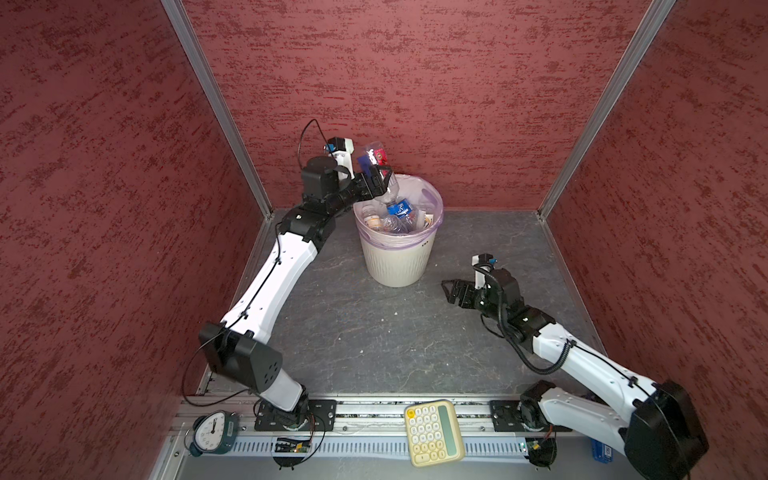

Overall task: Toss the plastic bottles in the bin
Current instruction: 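Raise the blue-capped bottle over the bin and open the left gripper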

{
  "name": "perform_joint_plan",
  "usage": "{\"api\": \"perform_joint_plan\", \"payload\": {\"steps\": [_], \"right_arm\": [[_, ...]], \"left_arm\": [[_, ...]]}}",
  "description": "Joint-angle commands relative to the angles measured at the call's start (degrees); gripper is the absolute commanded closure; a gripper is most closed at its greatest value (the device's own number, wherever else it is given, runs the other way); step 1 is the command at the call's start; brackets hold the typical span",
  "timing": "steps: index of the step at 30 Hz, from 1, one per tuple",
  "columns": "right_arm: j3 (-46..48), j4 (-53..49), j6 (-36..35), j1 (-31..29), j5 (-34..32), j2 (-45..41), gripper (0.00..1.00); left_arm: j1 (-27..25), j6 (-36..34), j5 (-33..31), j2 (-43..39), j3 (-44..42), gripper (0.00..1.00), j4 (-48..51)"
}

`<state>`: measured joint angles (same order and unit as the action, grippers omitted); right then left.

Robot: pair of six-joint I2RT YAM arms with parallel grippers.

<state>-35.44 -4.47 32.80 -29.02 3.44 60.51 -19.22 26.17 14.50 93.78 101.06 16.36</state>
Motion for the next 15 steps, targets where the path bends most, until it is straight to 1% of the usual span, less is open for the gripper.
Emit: {"api": "perform_joint_plan", "payload": {"steps": [1,3,8,15], "right_arm": [[0.0,-0.7,0.7,0.4,-1.1,-3.1,0.03],[0.1,-1.7,0.5,0.4,-1.5,-4.0,0.03],[0.2,-2.0,-0.1,0.4,-2.0,-3.7,0.03],[-2.3,-3.0,-2.2,0.5,-3.6,-1.7,0.01]], "left_arm": [[0.2,-0.1,1.7,3.4,2.3,0.01,5.4],[0.3,-0.5,0.7,2.4,0.8,0.01,5.2],[0.2,-2.2,-0.4,-4.8,-5.8,0.01,0.9],[1.0,-4.4,-1.4,-11.8,-10.2,0.01,2.3]]}}
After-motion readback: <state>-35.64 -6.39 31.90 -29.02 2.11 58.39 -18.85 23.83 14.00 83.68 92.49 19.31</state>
